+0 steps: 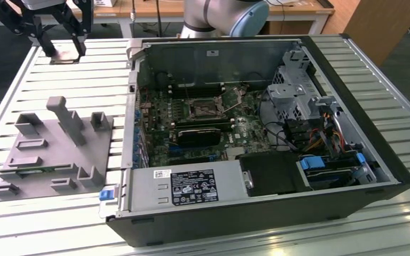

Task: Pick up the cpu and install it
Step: 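Pick up the cpu and move it towards the insertion slot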

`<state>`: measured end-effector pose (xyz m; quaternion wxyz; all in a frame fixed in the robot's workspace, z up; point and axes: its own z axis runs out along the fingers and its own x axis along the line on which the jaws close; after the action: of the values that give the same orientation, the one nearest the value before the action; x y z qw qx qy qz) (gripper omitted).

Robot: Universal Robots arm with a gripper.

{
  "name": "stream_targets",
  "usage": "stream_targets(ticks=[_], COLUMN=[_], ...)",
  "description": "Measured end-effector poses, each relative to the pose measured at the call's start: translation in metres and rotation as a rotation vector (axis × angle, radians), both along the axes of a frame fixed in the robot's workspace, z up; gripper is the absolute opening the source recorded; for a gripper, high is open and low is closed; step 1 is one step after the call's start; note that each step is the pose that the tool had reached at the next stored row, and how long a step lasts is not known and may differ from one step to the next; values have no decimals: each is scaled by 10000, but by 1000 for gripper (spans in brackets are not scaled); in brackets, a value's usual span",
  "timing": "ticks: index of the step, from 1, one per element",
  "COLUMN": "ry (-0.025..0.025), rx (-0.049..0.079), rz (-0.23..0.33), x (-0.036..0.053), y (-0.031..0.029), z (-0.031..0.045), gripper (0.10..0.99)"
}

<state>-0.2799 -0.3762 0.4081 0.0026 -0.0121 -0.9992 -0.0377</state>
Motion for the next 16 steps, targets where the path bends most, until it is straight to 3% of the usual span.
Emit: stream_targets(ticks=[16], ry=[0], rx=[-1], rz=[0], x=[197], y=[56], z=[-1], gripper=[529])
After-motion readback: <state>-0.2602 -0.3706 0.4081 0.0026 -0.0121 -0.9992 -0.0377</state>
